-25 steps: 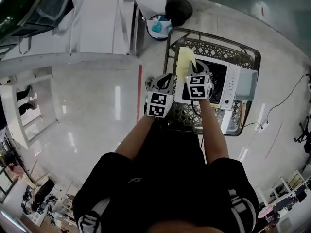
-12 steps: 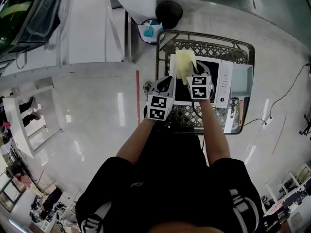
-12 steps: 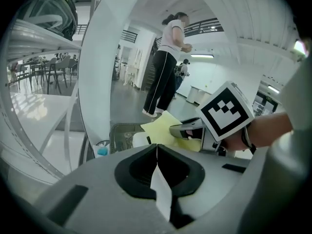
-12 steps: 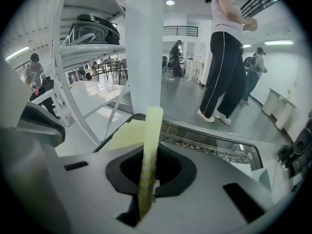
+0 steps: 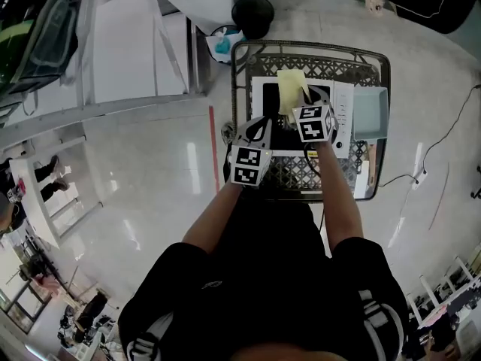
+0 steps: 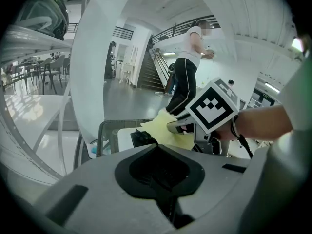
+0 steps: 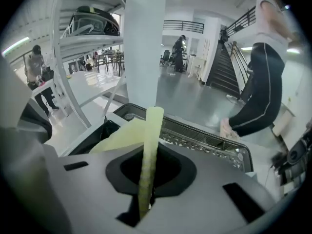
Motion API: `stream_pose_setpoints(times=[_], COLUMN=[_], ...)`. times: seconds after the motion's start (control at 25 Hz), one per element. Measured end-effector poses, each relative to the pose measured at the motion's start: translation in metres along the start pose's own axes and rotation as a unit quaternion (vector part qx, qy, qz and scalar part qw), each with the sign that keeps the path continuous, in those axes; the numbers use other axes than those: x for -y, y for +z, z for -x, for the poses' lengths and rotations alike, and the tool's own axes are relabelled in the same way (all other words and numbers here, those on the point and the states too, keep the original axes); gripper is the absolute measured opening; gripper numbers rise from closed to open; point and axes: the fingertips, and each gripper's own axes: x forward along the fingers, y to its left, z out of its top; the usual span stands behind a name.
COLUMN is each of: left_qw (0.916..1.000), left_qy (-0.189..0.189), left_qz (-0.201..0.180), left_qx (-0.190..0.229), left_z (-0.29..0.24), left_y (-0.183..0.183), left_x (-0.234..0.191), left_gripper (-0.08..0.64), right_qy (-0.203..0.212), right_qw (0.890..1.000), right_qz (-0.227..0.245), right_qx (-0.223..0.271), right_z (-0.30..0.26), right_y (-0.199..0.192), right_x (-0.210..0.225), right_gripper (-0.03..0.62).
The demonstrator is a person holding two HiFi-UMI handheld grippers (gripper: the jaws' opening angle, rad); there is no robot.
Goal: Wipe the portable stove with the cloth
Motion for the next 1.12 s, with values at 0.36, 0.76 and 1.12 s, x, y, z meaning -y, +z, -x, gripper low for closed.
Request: stream_pose_setpoints(times=[0.36,0.76,1.12], left_qw=[0.9997,0.9995,0.9994], left_qy=[-0.017,-0.017,-0.005], left_qz=[-0.016,-0.026,-0.027], left_qx=[-0.008,-0.009,-0.020], left_z=[-0.019,-0.032,-0.041], left_y=[-0.001,-0.001,0.000], left_x=[0.040,0.072,0.096], left_gripper=[0.021,0.021,0.021], right_qy=[-0.014,-0.014,-0.012], right_qw=[0.999,0.997,0.994], right_qz=[-0.032,-0.062,-0.103], right_qx=[0.013,0.046,0.043], right_z=[0.013,0.028,0.032], right_y=[-0.020,-0.025,-0.049], right_x=[0.040,0.072,0.103], right_gripper=[0.012,0.012,0.012])
